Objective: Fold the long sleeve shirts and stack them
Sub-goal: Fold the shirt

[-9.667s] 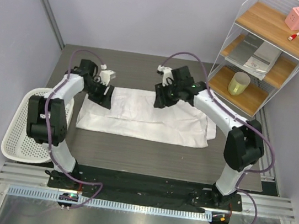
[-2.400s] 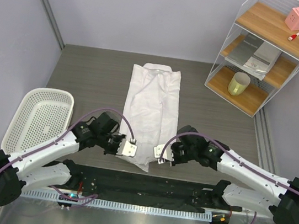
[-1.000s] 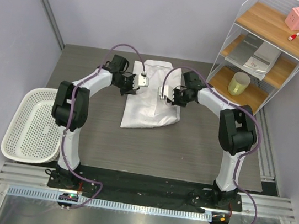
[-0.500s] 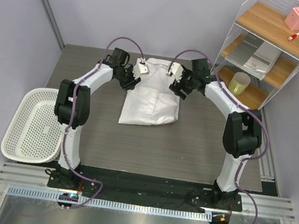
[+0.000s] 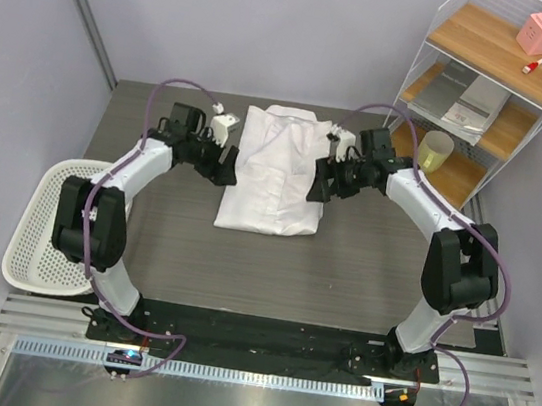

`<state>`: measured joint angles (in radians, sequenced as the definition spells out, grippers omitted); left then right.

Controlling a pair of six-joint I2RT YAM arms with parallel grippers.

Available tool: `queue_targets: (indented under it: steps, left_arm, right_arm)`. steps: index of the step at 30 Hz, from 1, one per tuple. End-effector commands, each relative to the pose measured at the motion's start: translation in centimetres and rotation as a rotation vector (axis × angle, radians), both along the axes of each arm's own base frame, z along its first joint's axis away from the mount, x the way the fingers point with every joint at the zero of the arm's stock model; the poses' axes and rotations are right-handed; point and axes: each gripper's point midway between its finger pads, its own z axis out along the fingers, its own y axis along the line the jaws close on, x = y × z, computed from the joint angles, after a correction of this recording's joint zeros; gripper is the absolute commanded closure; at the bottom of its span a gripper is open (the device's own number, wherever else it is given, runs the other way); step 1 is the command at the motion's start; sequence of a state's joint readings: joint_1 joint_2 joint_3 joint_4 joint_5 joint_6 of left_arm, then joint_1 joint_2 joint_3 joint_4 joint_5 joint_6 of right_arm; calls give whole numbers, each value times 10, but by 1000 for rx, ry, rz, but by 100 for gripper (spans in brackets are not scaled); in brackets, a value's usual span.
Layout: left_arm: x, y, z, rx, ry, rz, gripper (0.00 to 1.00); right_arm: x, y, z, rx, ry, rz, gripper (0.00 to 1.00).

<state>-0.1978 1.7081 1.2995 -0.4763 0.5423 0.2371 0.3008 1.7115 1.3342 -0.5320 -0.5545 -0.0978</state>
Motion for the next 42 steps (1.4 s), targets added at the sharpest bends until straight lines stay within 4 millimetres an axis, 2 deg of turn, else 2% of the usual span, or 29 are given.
queue_targets:
  steps: [1,2,3,6,9,12,17,20,25,32,34,37,38,40,41,42]
  left_arm:
    - [-28,-11,-28,-157,193,106,28]
    - [-38,-9,-40,-150,221,113,28]
    - [-37,-8,-43,-148,212,114,28]
    - [-46,-4,-58,-131,234,127,28]
    - [-53,-6,-67,-138,261,117,28]
    - [-57,-8,-73,-154,274,105,30]
    - [-58,-9,-74,-178,307,133,35]
    - [-58,-11,-72,-201,323,133,40]
    - [-62,-14,-70,-233,355,136,46]
    - [-70,-11,-78,-250,427,182,50]
    - [-73,-9,-86,-239,465,214,58]
    - [-81,-9,-94,-230,521,223,74]
    - [-86,-8,-95,-228,543,225,76]
    - [-91,-9,-96,-228,569,223,85]
    - [-95,-8,-98,-220,595,231,88]
    - [-97,-7,-98,-216,608,233,91]
  right_arm:
    - [-21,5,-29,85,179,-80,20]
    - [-22,3,-33,83,184,-86,20]
    - [-28,1,-42,77,199,-90,20]
    - [-28,5,-46,108,196,-85,22]
    - [-35,12,-45,153,221,-64,27]
    - [-39,15,-40,193,213,-52,27]
    - [-40,16,-40,203,171,-18,27]
    - [-46,17,-49,208,212,-12,28]
    - [-54,20,-48,248,249,-21,30]
    - [-60,19,-74,242,338,-71,31]
    - [-60,18,-82,226,364,-89,36]
    - [-65,16,-91,201,406,-94,51]
    - [-67,15,-94,198,419,-90,60]
    - [-73,14,-99,187,452,-91,69]
    - [-76,14,-101,188,469,-89,80]
    - [-82,12,-104,182,493,-87,85]
